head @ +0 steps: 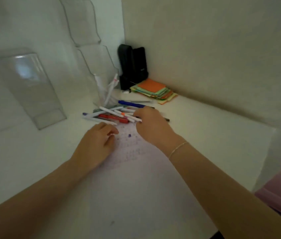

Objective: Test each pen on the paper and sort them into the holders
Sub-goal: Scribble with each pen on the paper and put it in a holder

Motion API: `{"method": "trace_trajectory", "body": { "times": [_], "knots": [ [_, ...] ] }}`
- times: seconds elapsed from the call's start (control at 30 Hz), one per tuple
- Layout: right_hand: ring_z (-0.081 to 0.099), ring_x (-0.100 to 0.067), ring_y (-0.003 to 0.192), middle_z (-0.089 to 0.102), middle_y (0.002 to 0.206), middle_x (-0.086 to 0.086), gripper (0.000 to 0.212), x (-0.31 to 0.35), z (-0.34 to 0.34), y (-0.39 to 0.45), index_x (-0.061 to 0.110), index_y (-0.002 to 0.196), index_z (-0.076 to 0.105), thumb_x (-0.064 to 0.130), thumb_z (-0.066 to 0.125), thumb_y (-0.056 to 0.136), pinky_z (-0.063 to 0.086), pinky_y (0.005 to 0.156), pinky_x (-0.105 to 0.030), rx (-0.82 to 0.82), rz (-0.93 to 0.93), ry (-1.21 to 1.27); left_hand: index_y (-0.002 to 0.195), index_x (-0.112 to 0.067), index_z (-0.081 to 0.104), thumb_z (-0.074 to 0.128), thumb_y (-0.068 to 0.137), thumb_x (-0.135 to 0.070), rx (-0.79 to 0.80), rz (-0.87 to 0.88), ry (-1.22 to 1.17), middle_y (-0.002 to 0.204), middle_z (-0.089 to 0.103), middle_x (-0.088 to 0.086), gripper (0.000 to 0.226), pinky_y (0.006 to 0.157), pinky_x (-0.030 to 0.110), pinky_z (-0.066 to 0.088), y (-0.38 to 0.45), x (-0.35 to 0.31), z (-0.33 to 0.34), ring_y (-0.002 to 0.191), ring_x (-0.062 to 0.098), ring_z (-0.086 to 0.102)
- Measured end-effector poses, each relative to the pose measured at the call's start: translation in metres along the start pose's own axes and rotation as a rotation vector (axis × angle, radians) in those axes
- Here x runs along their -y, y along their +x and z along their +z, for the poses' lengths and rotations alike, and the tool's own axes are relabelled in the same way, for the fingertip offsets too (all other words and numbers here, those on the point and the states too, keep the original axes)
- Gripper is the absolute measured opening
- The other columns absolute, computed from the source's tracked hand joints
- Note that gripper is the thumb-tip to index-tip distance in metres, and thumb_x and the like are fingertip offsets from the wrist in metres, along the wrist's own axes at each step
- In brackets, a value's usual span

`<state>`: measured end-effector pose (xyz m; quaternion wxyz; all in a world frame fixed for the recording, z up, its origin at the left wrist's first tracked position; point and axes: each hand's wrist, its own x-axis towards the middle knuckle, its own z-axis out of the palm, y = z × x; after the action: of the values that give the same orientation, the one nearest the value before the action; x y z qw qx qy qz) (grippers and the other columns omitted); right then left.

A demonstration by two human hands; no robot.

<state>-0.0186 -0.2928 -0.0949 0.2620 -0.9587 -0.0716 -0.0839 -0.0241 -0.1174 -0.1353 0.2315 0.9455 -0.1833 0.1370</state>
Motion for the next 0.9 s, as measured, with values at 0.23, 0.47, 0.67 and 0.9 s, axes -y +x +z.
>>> {"method": "trace_trajectory", "body": {
  "times": [0.23,0.47,0.67,0.9],
  "knots": [
    [0.045,-0.032,0.116,0.047,0.126,-0.014,0.032,0.025,0.053,0.043,0.014,0.123,0.058,0.016,0.052,0.091,0.037,0.095,-0.039,0.049,-0.108,-0.269,0.096,-0.013,0.066,0.039,0.083,-0.029,0.012,0.033,-0.033,0.094,0.062,0.005,0.034,0.075,0.035,0.048,-0.008,0.028,0.005,0.084,0.022,0.055],
    [0.044,-0.027,0.117,0.05,0.121,-0.007,0.031,0.037,0.076,0.058,0.023,0.125,0.056,0.028,0.047,0.096,0.029,0.101,-0.038,-0.01,-0.244,-0.402,0.086,-0.012,0.061,0.04,0.082,-0.028,-0.05,0.04,-0.02,0.087,0.058,0.005,0.027,0.065,0.036,0.045,-0.007,0.031,0.009,0.075,0.021,0.051],
    [0.057,-0.026,0.106,0.063,0.11,-0.007,0.025,0.043,0.074,0.068,0.015,0.113,0.06,0.022,0.052,0.09,0.034,0.101,-0.04,0.01,-0.194,-0.472,0.09,-0.013,0.056,0.047,0.086,-0.021,-0.06,0.009,-0.084,0.089,0.055,0.001,0.012,0.072,0.029,0.042,-0.009,0.032,0.01,0.079,0.016,0.049],
    [0.053,-0.006,0.065,0.059,0.077,0.002,0.004,0.053,0.005,0.046,0.018,0.082,0.066,0.022,0.065,0.082,0.04,0.055,-0.01,-0.059,-0.04,0.082,0.124,-0.023,0.035,0.06,0.088,-0.024,-0.207,-0.156,-0.285,0.128,0.039,-0.003,0.044,0.097,0.02,0.036,-0.007,0.028,0.0,0.116,0.01,0.042]
  ]
}}
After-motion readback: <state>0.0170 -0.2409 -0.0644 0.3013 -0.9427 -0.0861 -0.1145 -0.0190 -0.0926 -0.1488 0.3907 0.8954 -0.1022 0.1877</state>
